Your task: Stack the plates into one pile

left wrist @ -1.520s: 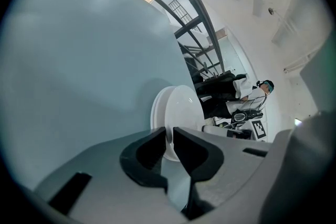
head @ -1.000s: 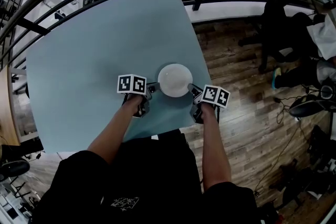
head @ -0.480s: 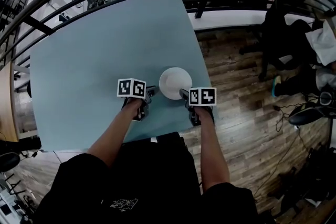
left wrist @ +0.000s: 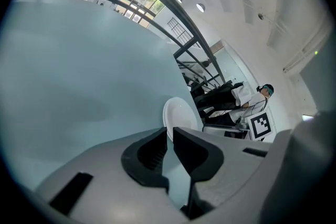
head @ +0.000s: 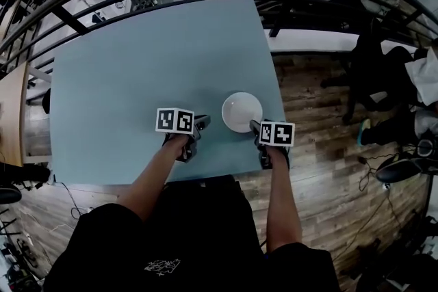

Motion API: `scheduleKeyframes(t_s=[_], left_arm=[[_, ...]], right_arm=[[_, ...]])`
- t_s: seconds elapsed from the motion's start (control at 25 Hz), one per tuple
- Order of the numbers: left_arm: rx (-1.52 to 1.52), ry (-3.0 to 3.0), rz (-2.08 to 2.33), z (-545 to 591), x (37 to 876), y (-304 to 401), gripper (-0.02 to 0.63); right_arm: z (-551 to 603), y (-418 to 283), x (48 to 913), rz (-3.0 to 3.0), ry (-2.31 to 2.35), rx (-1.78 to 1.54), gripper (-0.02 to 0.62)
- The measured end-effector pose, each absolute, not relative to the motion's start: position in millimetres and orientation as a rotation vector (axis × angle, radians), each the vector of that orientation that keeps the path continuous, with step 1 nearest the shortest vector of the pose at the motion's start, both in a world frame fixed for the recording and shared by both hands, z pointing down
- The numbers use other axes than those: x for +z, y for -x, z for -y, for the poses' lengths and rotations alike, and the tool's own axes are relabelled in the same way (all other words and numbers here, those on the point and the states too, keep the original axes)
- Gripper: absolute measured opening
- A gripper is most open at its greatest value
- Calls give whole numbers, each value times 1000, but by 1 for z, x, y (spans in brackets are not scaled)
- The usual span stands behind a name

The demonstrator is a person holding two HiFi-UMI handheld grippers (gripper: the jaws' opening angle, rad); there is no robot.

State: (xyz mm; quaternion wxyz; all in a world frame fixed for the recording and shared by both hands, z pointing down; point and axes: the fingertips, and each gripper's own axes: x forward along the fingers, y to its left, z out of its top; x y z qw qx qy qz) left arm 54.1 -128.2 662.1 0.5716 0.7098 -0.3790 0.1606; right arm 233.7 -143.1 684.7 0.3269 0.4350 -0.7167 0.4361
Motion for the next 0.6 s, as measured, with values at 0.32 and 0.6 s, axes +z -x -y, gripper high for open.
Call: scheduleKeyframes(t_s=[0.32, 0.6], left_arm=[[304, -1823, 1041, 116, 613, -3, 17], [240, -1991, 1182, 96, 553, 49, 9]], right_arm=[[137, -196, 613, 2170, -1255, 1169, 18], [125, -155, 545, 2402, -1364, 1031, 6]])
